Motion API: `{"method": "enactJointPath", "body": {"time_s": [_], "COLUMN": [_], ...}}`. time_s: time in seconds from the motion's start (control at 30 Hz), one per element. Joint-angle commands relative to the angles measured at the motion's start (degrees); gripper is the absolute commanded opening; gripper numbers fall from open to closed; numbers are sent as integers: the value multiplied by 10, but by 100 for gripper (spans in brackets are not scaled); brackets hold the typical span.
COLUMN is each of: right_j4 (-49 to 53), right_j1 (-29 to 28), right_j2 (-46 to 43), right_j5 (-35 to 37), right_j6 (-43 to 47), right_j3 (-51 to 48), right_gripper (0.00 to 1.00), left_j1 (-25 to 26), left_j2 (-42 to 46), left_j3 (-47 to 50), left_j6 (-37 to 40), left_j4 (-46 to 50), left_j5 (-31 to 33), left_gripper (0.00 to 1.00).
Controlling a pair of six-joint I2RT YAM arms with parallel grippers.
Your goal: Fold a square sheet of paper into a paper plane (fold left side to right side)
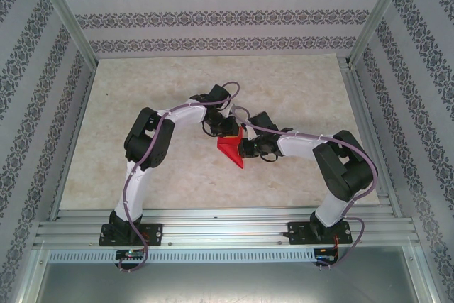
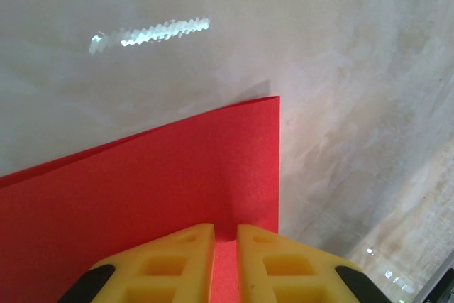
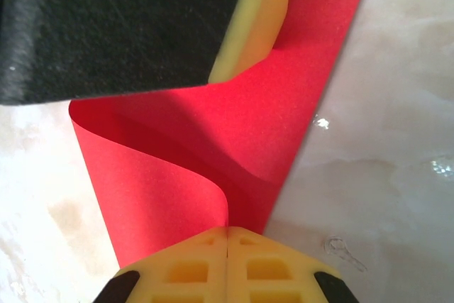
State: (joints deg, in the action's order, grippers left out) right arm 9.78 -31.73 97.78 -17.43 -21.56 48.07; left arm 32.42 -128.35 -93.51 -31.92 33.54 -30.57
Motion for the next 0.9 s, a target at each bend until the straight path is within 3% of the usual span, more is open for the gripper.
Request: {"method": "enactJointPath", "body": {"time_s": [0.0, 0.6, 0.87], "right_j4": [4, 15, 3], "right_j1": [6, -4, -10], "right_j2": [2, 35, 3], "right_j5": [17, 6, 0], "right_j6": [-5, -7, -28], "right_j3": [15, 14, 2], "right_gripper": [4, 4, 5], "left_j1": [13, 14, 14], "left_j2": [-22, -23, -23], "left_j3": [6, 5, 10], "left_j6": [6, 5, 3], "left_j4": [14, 13, 11], "left_j5": [10, 9, 10], "left_gripper": [18, 18, 18]}}
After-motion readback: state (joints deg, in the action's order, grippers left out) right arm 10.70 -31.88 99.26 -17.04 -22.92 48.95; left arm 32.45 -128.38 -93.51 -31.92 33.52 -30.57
